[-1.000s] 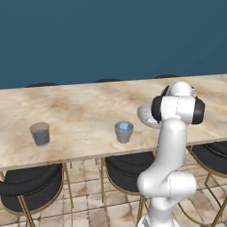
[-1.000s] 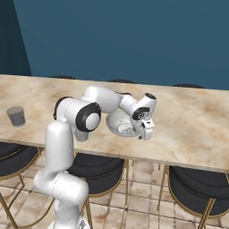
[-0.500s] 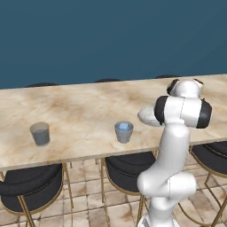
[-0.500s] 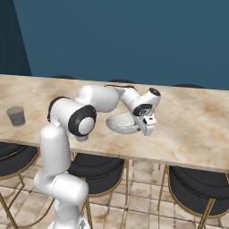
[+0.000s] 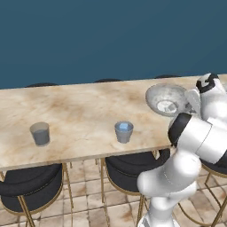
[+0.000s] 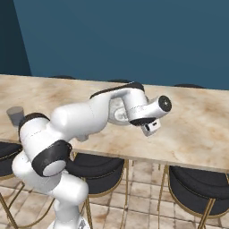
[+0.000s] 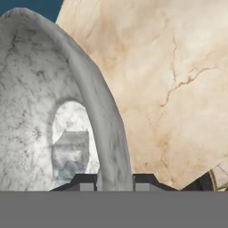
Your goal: There are four ice cubes in the ice bowl. Place two ice cubes in each glass of water.
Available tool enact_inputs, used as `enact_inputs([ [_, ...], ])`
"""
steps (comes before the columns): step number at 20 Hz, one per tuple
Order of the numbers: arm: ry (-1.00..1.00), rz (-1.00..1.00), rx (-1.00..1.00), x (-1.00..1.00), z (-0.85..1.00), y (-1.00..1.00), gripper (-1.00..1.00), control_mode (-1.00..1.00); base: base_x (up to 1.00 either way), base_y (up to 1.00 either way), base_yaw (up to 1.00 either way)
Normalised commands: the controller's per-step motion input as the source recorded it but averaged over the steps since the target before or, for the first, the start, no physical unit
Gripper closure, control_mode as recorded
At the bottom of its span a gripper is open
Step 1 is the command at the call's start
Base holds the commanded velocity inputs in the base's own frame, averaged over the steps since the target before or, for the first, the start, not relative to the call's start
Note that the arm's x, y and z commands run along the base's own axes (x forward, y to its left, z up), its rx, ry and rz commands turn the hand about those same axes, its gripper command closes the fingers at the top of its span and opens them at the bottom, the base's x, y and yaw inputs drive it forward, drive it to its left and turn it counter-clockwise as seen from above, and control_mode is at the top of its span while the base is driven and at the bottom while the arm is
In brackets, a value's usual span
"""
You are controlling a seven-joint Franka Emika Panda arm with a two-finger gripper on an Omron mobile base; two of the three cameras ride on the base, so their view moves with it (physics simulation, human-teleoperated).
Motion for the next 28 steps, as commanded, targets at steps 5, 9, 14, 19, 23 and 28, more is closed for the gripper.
enact_inputs([
  [5,-0.15,0.08,0.0,-0.47,0.45,0.9,1.0,-1.0,0.0,0.0,0.0],
  [9,0.0,0.01,0.0,-0.01,0.0,1.0,1.0,-1.0,0.0,0.0,0.0],
  [14,0.0,0.0,0.01,0.0,0.0,0.17,1.0,-1.0,0.0,0.0,0.0],
  [19,0.06,-0.01,0.02,0.05,0.0,0.31,1.0,-1.0,0.0,0.0,0.0],
  [23,0.0,0.0,0.01,-0.03,0.0,0.07,1.0,-1.0,0.0,0.0,0.0],
  [28,0.0,0.0,0.01,-0.05,0.0,0.09,1.0,1.0,-0.2,0.72,0.0],
])
